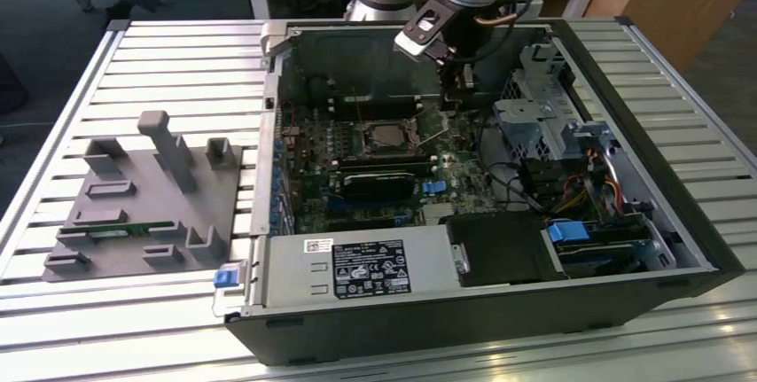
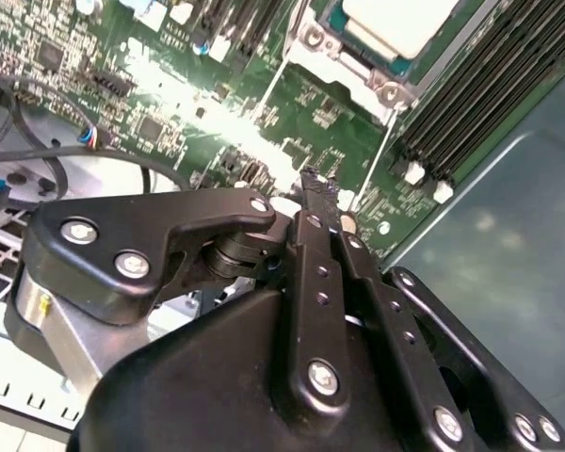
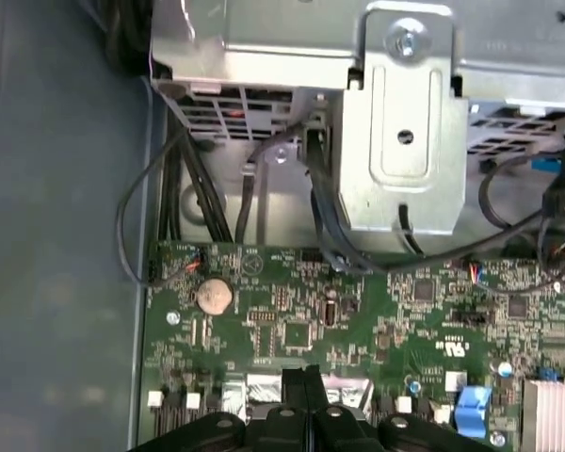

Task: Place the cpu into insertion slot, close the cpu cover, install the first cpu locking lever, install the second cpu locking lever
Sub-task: 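Close the cpu cover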

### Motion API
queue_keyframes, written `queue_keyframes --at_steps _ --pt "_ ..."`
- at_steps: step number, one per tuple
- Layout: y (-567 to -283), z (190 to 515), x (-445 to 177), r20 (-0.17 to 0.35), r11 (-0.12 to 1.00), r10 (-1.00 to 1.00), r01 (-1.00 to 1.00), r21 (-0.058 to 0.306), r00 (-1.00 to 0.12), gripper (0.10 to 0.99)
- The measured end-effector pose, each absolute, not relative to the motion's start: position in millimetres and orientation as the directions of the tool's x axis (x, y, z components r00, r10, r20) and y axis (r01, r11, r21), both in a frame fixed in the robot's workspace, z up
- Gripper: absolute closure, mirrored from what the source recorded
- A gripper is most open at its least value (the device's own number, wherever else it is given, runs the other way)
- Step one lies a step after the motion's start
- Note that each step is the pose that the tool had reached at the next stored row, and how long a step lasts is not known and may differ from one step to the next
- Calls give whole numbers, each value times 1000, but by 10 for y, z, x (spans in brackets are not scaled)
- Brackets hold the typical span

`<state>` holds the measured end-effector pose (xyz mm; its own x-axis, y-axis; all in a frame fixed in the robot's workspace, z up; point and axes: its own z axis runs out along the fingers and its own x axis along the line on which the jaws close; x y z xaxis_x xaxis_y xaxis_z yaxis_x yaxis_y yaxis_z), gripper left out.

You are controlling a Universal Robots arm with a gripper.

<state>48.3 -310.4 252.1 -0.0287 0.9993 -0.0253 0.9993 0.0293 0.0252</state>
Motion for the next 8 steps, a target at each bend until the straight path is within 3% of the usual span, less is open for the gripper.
queue_keyframes --at_steps 8 --pt "-3096 2510 614 -25 29 999 999 20 -29 980"
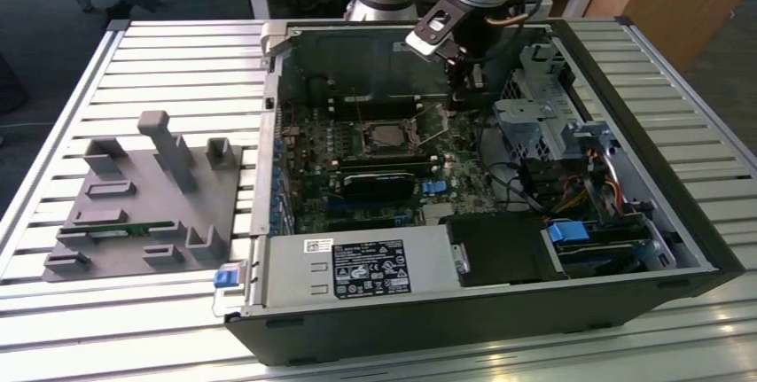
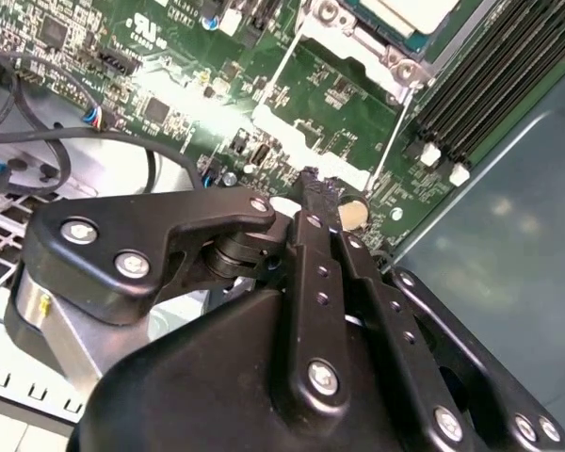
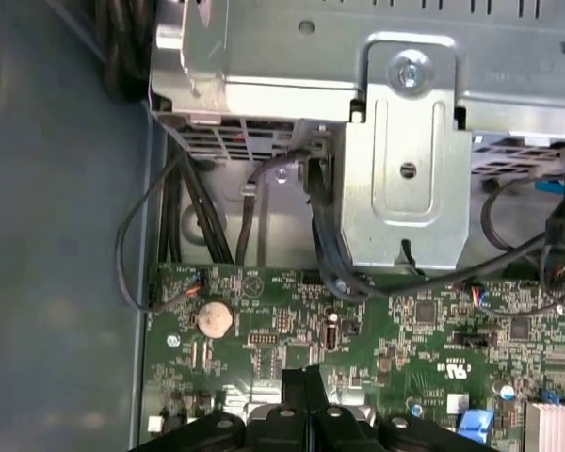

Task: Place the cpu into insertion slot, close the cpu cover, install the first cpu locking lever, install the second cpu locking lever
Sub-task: 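Close the cpu cover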

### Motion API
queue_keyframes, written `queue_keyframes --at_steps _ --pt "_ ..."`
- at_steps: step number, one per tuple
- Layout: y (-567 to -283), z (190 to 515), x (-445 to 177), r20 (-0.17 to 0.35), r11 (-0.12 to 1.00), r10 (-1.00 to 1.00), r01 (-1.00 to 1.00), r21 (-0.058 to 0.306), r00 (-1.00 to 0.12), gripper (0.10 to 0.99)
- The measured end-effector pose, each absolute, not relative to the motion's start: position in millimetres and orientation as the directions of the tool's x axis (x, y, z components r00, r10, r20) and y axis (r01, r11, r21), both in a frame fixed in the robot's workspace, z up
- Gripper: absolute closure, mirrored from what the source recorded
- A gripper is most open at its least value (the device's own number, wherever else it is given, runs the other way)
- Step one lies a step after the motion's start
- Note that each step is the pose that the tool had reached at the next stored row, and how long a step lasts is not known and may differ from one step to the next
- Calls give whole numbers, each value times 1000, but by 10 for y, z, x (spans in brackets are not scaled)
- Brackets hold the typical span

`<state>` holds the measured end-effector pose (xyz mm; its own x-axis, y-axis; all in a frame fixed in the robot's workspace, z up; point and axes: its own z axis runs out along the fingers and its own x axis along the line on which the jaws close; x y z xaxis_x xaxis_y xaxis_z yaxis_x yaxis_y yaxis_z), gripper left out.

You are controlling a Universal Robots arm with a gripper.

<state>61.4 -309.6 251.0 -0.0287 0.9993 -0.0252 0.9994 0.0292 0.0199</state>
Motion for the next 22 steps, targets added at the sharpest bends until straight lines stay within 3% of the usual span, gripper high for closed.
queue_keyframes --at_steps 22 --pt "-3096 2379 513 -25 29 999 1000 3 -29 980"
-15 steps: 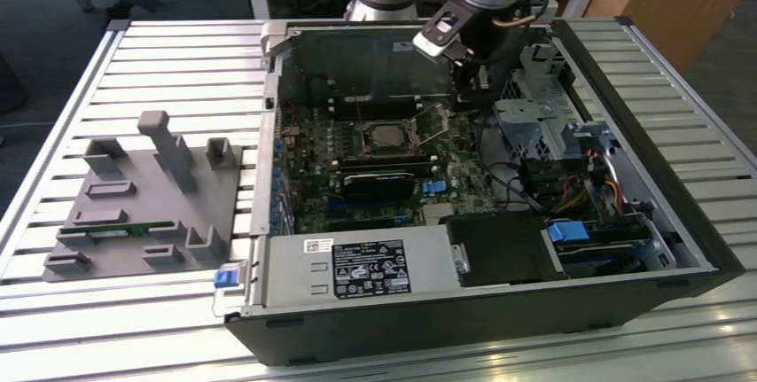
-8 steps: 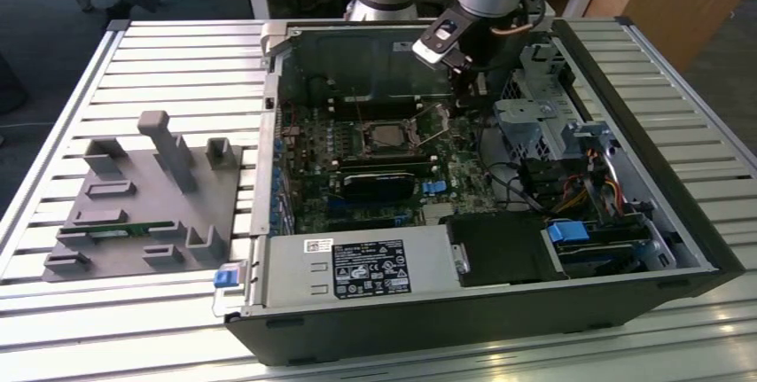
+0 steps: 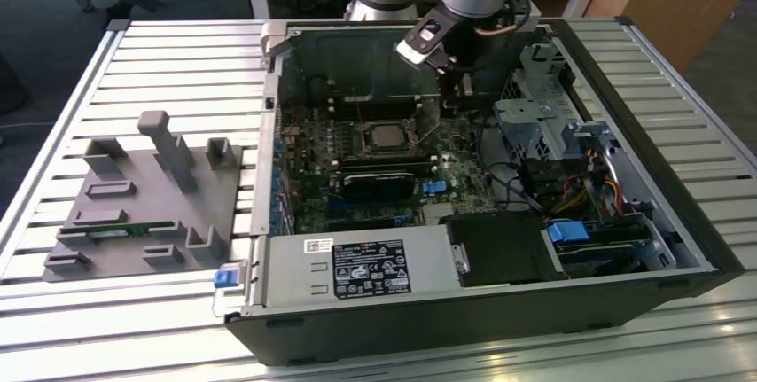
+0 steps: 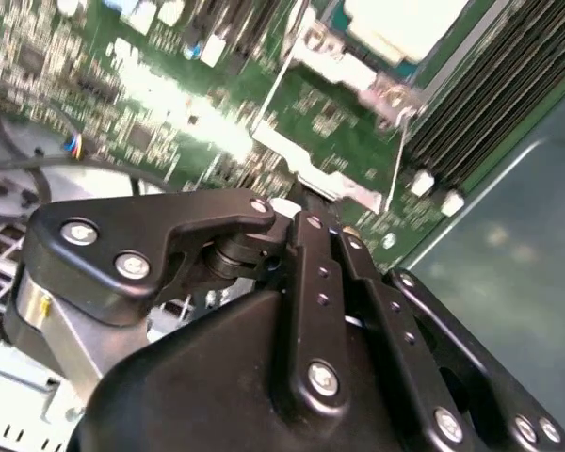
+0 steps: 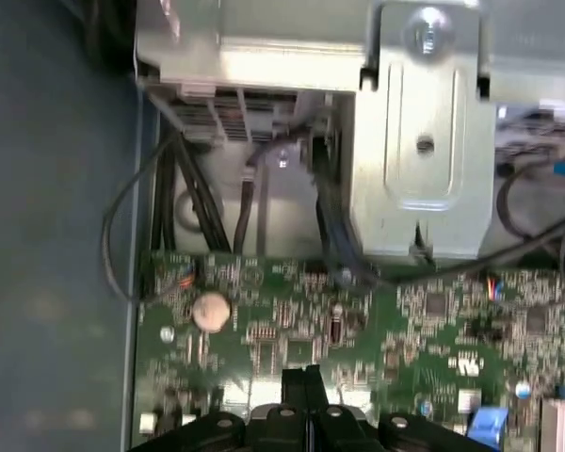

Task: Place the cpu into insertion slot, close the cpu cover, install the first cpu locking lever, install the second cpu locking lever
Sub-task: 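Close the cpu cover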

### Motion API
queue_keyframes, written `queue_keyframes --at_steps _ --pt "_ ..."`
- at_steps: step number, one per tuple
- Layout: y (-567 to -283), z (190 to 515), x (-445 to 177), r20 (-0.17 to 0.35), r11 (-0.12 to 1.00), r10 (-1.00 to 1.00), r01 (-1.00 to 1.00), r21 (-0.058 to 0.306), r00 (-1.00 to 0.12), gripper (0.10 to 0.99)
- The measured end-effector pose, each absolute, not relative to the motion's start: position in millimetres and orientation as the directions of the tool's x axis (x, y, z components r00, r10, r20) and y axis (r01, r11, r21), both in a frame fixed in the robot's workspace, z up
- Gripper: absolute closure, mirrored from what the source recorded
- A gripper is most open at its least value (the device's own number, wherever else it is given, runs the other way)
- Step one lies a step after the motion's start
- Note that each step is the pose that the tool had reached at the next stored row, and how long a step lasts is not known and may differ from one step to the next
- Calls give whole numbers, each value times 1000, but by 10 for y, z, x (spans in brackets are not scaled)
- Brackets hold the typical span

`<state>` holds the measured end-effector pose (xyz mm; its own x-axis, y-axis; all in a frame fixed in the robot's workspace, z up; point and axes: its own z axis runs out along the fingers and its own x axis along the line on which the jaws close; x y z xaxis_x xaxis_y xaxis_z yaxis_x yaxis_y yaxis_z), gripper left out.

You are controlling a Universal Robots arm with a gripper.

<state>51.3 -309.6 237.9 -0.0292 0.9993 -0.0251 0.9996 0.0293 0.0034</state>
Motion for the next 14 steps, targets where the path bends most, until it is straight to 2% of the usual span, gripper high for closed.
queue_keyframes --at_steps 14 --pt "-3096 2341 206 -25 29 999 1000 3 -29 980"
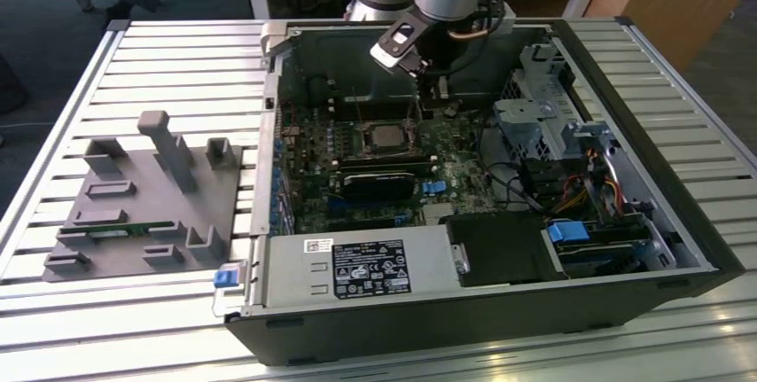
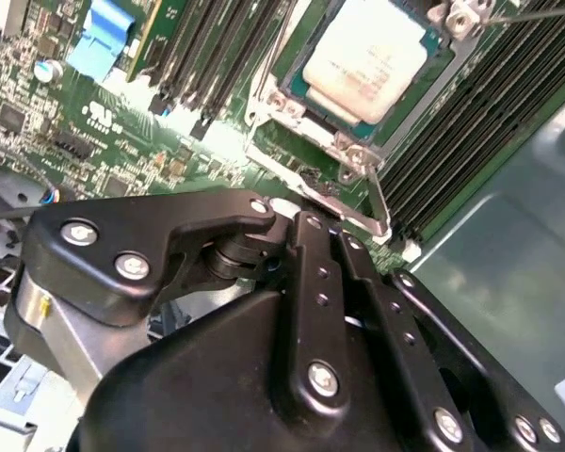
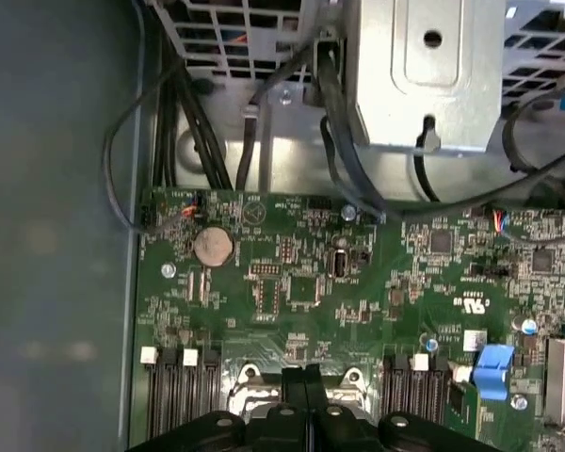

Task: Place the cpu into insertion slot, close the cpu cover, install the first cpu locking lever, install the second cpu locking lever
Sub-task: 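Close the cpu cover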

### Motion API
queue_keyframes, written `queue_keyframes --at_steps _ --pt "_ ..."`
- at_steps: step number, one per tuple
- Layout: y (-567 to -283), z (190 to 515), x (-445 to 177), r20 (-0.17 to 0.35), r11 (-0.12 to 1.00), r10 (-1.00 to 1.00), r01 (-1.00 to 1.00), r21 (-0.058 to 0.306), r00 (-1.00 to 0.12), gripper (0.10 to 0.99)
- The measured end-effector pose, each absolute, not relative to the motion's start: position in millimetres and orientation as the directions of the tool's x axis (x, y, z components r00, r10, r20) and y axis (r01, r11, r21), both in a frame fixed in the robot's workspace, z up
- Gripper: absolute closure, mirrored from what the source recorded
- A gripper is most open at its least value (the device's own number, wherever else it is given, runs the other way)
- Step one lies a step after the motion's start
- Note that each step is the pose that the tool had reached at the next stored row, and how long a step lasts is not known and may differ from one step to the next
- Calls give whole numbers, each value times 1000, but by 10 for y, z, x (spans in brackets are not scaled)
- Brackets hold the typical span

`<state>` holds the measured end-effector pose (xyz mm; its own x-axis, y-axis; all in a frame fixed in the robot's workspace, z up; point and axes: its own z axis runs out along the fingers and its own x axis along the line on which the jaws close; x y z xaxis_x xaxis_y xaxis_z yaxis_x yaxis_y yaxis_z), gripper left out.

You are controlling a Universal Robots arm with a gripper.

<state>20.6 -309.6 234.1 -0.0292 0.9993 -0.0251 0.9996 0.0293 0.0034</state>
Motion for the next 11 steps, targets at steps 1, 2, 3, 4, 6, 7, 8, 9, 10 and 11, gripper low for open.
queue_keyframes --at_steps 1,2,3,4,6,7,8,9,10,11 --pt "-3096 2336 191 -25 29 999 1000 3 -29 980" --pt "-3096 2331 176 -25 29 999 1000 3 -29 980" --pt "-3096 2326 163 -25 29 999 1000 3 -29 980" --pt "-3096 2322 148 -25 29 999 1000 3 -29 980" --pt "-3096 2314 120 -25 29 999 1000 3 -29 980" --pt "-3096 2310 108 -25 29 999 1000 3 -29 980" --pt "-3096 2306 97 -25 29 999 1000 3 -29 980" --pt "-3096 2302 89 -25 29 999 1000 3 -29 980" --pt "-3096 2296 78 -25 29 999 1000 3 -29 980" --pt "-3096 2288 66 -25 29 999 1000 3 -29 980"
